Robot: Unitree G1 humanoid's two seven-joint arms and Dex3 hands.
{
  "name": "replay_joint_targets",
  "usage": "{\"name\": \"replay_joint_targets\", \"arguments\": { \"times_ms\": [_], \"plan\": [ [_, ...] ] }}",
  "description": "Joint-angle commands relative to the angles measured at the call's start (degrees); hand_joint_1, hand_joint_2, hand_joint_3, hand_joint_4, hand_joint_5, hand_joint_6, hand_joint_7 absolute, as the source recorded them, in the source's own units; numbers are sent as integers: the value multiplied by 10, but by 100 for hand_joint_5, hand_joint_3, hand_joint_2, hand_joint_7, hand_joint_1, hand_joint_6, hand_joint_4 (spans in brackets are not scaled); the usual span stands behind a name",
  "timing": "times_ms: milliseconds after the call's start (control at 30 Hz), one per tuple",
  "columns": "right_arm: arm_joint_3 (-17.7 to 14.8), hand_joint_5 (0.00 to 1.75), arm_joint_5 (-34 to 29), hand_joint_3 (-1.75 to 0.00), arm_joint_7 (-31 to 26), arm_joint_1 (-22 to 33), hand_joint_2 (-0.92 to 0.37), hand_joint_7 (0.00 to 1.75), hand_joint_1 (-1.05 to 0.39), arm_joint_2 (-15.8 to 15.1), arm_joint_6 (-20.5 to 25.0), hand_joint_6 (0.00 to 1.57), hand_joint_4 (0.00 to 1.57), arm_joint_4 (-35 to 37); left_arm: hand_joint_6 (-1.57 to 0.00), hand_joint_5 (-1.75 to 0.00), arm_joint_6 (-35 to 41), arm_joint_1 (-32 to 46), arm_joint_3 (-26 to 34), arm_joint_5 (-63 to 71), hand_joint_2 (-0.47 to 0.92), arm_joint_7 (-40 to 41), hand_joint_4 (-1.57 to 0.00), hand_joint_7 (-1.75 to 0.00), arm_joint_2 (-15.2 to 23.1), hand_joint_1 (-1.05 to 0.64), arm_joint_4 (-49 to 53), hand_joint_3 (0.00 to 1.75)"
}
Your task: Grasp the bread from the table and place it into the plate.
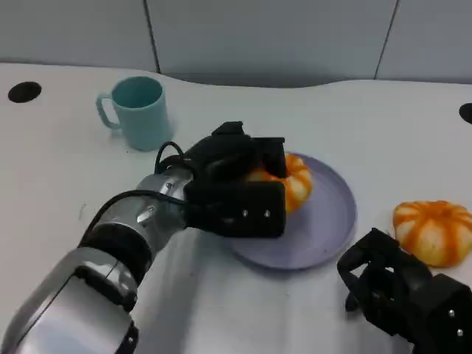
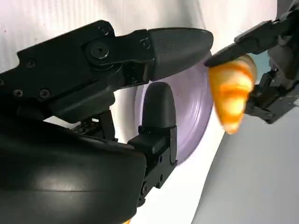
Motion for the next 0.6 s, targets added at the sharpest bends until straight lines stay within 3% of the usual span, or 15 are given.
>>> {"name": "replay_joint_targets", "arguments": {
  "times_ms": [33, 67, 133, 167, 233, 333, 600],
  "plan": [
    [-3, 175, 4, -35, 1, 3, -92, 175, -28, -8, -7, 37, 58, -4, -38, -162, 13, -30, -25, 25, 87, -10, -49, -158, 1, -46, 18, 5],
    [-3, 175, 5, -35, 1, 3, -92, 175, -28, -8, -6, 37, 58, -5, -39, -148, 12, -31, -27, 26, 87, -14, -43, -135, 2, -49, 20, 3],
    [-3, 175, 6, -35, 1, 5, -92, 175, -28, -6, -2, 37, 59, -8, -38, -126, 9, -34, -31, 25, 89, -27, -33, -105, 2, -54, 22, 1],
    [-3, 175, 6, -35, -1, 5, -92, 175, -27, -5, -3, 37, 59, -8, -38, -95, 6, -36, -33, 24, 91, -36, -28, -72, 2, -59, 24, 2],
    [-2, 175, 4, -35, -3, 5, -92, 175, -27, -4, -4, 37, 59, -7, -32, -54, 4, -38, -33, 20, 92, -50, -17, -26, 1, -68, 25, 4],
    [-3, 175, 4, -35, -3, 5, -92, 175, -27, -5, -4, 37, 58, -6, -20, -30, 6, -41, -31, 15, 92, -65, -4, -7, 0, -78, 25, 10],
    [-2, 175, 1, -35, -4, 1, -92, 175, -28, -8, -8, 36, 56, -2, -11, -1, 0, -44, -18, -2, 92, -87, 0, -1, -1, -90, 27, 18]
  ]
}}
